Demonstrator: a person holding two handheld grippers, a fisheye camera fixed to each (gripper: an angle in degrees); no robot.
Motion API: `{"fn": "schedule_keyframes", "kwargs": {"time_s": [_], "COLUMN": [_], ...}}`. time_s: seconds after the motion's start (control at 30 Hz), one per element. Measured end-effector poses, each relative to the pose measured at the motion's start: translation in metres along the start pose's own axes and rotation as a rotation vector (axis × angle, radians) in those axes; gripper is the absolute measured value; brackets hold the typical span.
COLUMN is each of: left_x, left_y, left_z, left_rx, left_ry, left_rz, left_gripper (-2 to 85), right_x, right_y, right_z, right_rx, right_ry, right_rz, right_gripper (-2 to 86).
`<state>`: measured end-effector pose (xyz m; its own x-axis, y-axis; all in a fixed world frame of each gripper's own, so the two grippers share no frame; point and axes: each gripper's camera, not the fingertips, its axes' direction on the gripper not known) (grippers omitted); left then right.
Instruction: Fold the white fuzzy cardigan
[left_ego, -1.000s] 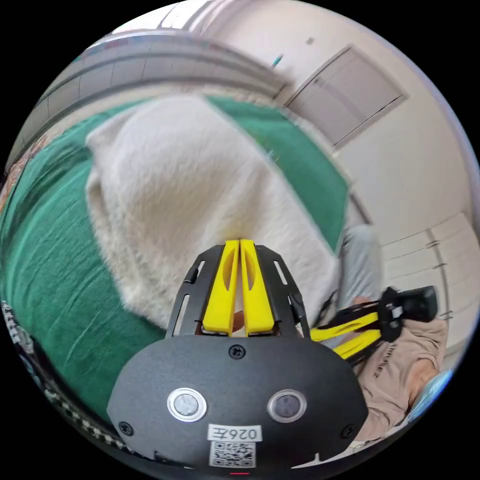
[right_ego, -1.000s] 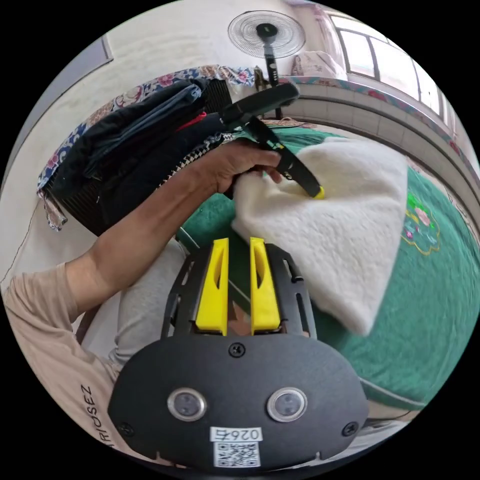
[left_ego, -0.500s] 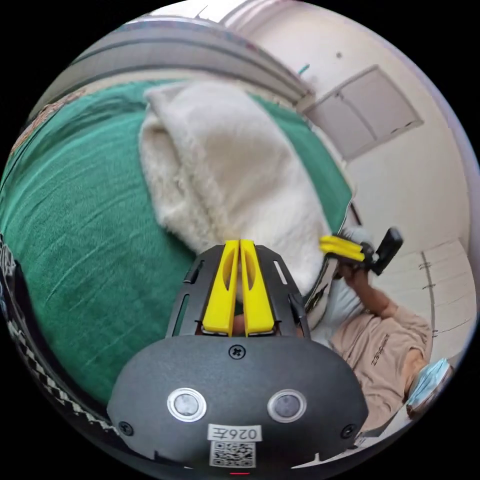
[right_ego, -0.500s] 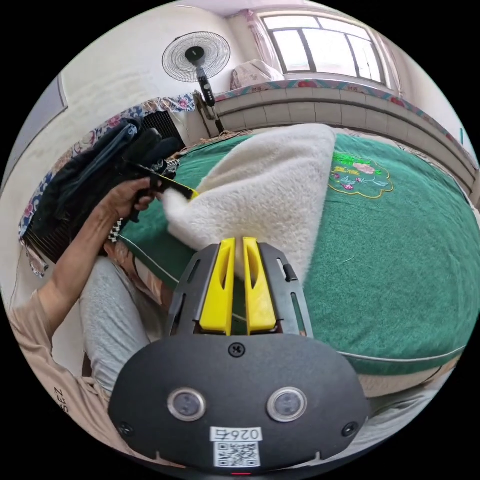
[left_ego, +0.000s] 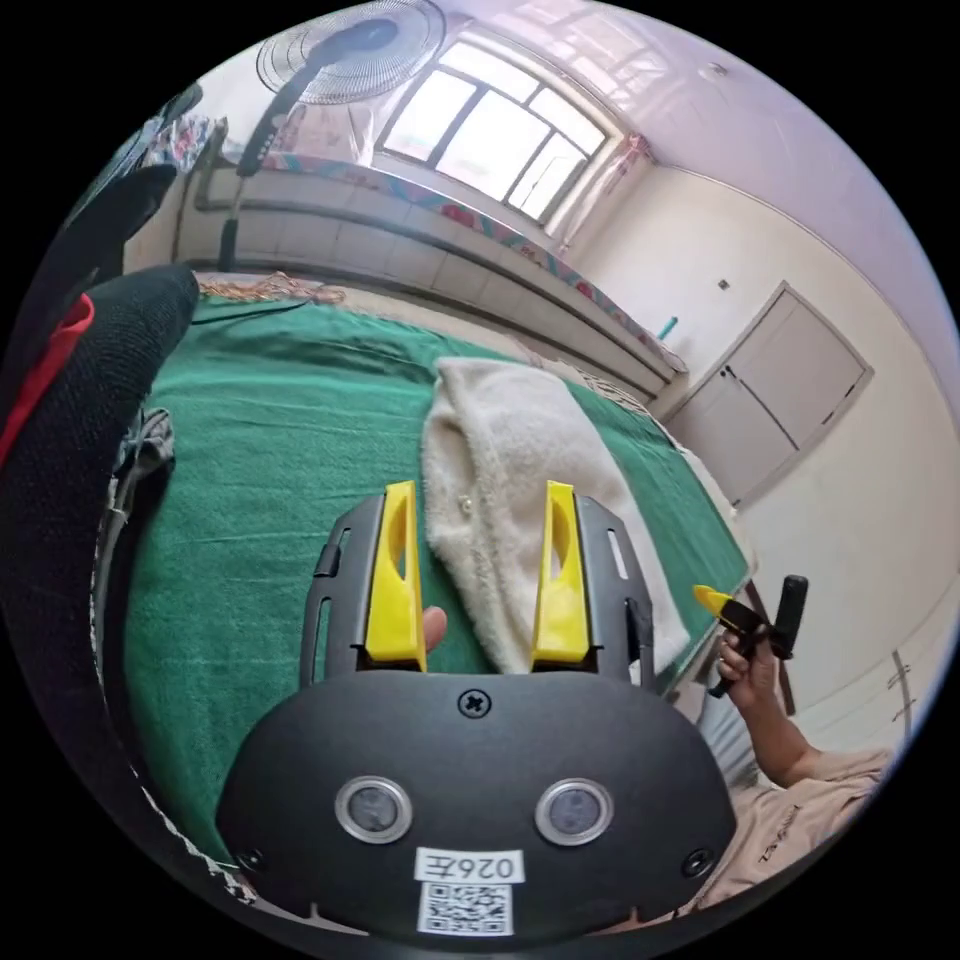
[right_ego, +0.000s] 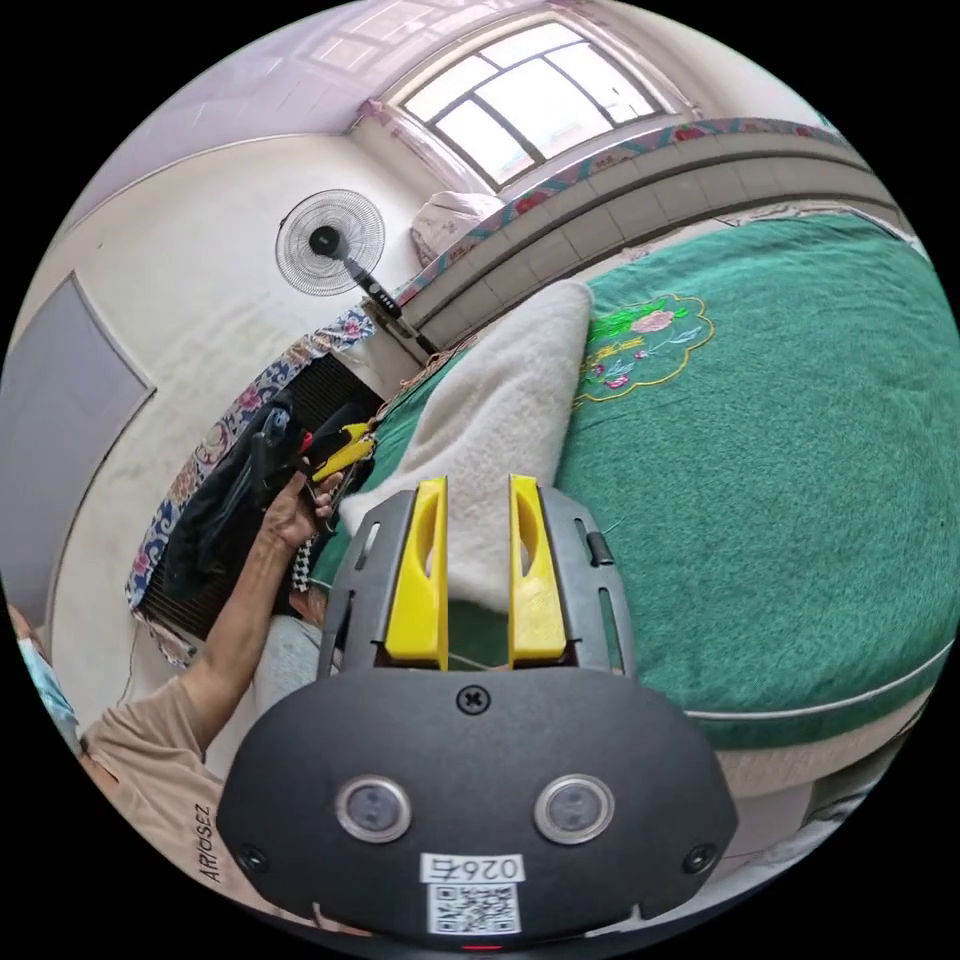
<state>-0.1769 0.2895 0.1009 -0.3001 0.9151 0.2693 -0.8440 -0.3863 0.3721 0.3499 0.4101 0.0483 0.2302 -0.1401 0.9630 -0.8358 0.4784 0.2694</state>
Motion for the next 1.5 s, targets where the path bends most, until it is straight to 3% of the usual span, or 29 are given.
{"fn": "schedule_keyframes", "kwargs": {"time_s": [0.1, 0.2, 0.3, 0.43, 0.53, 0.83, 0.97, 1.17, 1.5], "left_x": [-0.016, -0.032, -0.048, -0.056, -0.068, -0.097, -0.094, -0.037, 0.190], "left_y": [-0.009, -0.021, -0.035, -0.047, -0.054, -0.071, -0.075, -0.083, -0.116], "left_z": [0.037, 0.053, 0.085, 0.092, 0.105, 0.116, 0.131, 0.191, 0.380], "left_rx": [-0.117, -0.090, -0.177, -0.200, -0.280, -0.264, -0.275, -0.361, -0.478], "left_ry": [0.083, 0.057, 0.143, 0.050, 0.191, 0.204, 0.255, 0.343, 0.448], "left_rz": [-0.037, -0.087, -0.131, -0.122, -0.111, -0.083, -0.107, -0.050, 0.076], "left_gripper": [18.4, 21.4, 22.6, 17.0, 10.8, 9.9, 8.3, 7.8, 7.8], "right_x": [0.010, 0.017, 0.015, 0.000, -0.022, -0.091, -0.132, -0.126, -0.013], "right_y": [-0.047, -0.095, -0.141, -0.193, -0.217, -0.264, -0.281, -0.298, -0.322], "right_z": [-0.024, -0.039, -0.040, -0.015, 0.009, 0.016, 0.002, -0.054, -0.205], "right_rx": [0.013, 0.020, -0.007, -0.125, -0.202, -0.375, -0.421, -0.493, -0.484], "right_ry": [-0.013, -0.060, -0.106, -0.152, -0.218, -0.239, -0.138, -0.004, 0.346], "right_rz": [0.085, 0.162, 0.206, 0.232, 0.213, 0.215, 0.097, 0.002, 0.032], "right_gripper": [8.5, 10.0, 12.9, 16.2, 15.1, 6.2, 4.6, 4.2, 4.0]}}
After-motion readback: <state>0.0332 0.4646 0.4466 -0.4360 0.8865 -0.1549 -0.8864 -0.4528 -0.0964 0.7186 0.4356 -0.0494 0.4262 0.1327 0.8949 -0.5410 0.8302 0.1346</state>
